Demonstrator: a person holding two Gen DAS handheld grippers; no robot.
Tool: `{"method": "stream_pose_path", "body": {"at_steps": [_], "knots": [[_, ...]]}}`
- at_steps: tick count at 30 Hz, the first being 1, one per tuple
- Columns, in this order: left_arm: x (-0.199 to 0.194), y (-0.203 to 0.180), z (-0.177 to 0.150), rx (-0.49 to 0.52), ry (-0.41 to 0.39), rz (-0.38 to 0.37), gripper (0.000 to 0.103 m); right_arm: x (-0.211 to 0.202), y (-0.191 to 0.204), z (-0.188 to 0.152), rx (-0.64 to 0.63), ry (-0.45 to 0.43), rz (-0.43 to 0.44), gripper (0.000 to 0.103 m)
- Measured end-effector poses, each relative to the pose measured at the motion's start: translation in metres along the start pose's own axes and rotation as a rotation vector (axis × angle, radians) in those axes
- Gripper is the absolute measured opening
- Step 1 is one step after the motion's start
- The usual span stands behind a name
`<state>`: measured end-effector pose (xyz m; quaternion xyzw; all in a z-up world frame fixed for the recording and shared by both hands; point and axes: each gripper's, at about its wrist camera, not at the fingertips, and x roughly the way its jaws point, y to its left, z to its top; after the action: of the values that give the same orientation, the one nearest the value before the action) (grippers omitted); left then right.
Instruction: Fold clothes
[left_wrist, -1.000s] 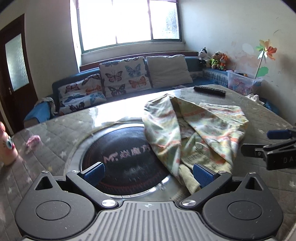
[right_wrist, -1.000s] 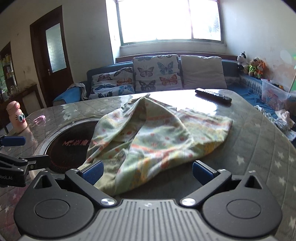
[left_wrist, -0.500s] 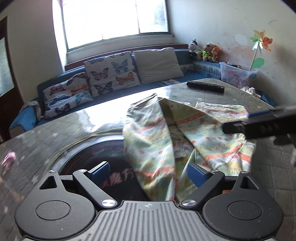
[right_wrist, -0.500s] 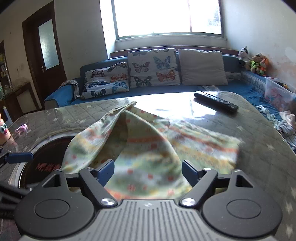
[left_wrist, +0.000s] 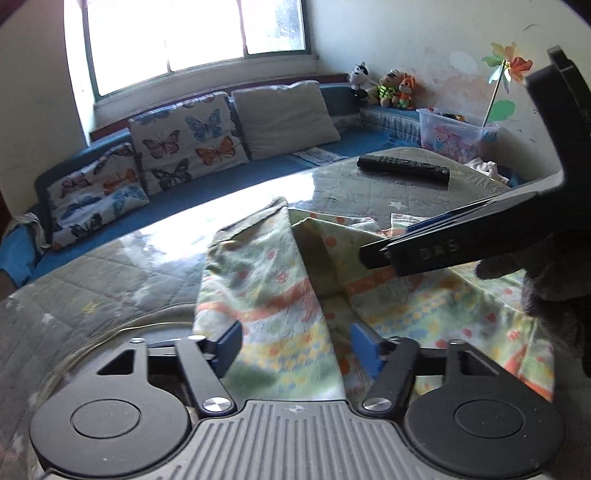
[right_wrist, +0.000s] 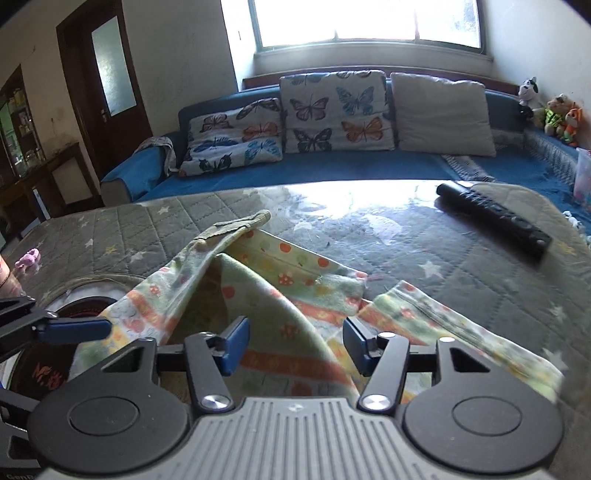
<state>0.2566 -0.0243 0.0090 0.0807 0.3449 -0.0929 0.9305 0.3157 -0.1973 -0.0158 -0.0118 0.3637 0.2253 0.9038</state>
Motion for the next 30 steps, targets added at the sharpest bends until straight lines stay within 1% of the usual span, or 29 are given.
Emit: {"method": "stream_pose_path", "body": {"at_steps": [2, 3, 4, 5, 6, 7, 8, 9, 12, 17, 19, 22, 25, 28, 30], "knots": [[0.010, 0.000, 0.003, 0.002, 0.008, 0.003, 0.058, 0.007, 0.001, 0.000, -0.016, 0.010, 0.012, 0.047], [0.014, 0.000, 0.004, 0.000, 0.015, 0.003, 0.052, 0.010, 0.002, 0.000, -0.024, 0.015, 0.018, 0.037], [0.018, 0.001, 0.005, -0.004, 0.023, 0.002, 0.048, 0.013, 0.002, -0.001, -0.023, 0.025, 0.028, 0.029], [0.022, 0.003, 0.006, -0.008, 0.030, 0.001, 0.037, 0.010, 0.002, -0.001, -0.022, 0.020, 0.030, 0.025], [0.025, 0.005, 0.007, -0.016, 0.038, -0.003, 0.025, 0.007, 0.003, -0.002, -0.021, 0.014, 0.030, 0.016], [0.027, 0.007, 0.006, -0.027, 0.041, -0.003, 0.020, 0.004, 0.003, -0.002, -0.020, 0.008, 0.031, 0.008], [0.028, 0.010, 0.006, -0.036, 0.040, 0.000, 0.015, 0.001, 0.003, -0.003, -0.019, 0.002, 0.032, 0.006], [0.027, 0.013, 0.006, -0.044, 0.037, 0.002, 0.009, -0.005, 0.003, -0.004, -0.019, -0.009, 0.032, 0.004], [0.018, 0.024, 0.001, -0.078, 0.020, 0.024, 0.004, -0.027, -0.001, -0.007, -0.017, -0.043, 0.012, 0.003], [-0.007, 0.050, -0.007, -0.175, -0.008, 0.079, 0.002, -0.068, -0.011, -0.013, 0.017, -0.100, -0.027, 0.003], [-0.021, 0.063, -0.014, -0.207, -0.026, 0.108, 0.002, -0.093, -0.017, -0.021, 0.033, -0.133, -0.053, 0.003], [-0.045, 0.084, -0.028, -0.259, -0.042, 0.160, 0.002, -0.120, -0.025, -0.033, 0.054, -0.156, -0.085, 0.003], [-0.072, 0.105, -0.044, -0.303, -0.056, 0.223, 0.002, -0.152, -0.034, -0.055, 0.090, -0.178, -0.130, 0.003], [-0.097, 0.123, -0.065, -0.355, -0.068, 0.253, 0.001, -0.175, -0.041, -0.078, 0.131, -0.192, -0.173, 0.003], [-0.113, 0.128, -0.080, -0.375, -0.070, 0.260, 0.001, -0.189, -0.047, -0.093, 0.170, -0.203, -0.196, 0.003]]}}
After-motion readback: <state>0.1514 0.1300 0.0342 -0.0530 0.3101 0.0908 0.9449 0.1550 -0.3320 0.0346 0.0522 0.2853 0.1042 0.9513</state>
